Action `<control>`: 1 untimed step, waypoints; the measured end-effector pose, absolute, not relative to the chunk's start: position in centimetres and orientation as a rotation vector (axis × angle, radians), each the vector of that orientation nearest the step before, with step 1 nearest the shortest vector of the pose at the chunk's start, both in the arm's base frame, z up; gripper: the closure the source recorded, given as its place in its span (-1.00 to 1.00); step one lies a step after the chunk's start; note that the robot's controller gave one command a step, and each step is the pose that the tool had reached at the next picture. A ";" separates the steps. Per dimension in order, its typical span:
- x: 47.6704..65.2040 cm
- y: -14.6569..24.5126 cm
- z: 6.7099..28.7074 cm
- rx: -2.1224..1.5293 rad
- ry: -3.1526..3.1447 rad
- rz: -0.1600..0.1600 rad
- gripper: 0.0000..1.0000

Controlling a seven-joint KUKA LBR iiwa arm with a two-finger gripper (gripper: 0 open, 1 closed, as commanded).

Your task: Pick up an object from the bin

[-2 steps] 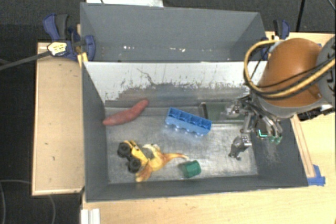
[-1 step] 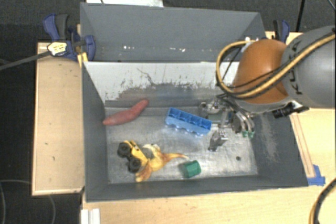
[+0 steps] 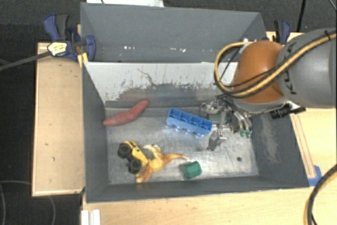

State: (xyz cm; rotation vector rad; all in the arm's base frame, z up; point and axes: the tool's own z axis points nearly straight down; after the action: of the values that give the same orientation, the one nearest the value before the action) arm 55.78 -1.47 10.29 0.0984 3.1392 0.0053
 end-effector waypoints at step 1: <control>56.3 1.8 7.8 0.628 3.069 0.003 1.00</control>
Offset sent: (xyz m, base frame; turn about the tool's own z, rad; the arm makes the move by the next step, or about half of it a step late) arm 0.0000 0.0000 0.0000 0.0000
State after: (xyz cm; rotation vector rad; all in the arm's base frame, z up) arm 56.34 1.77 7.77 0.6280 3.0694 0.0030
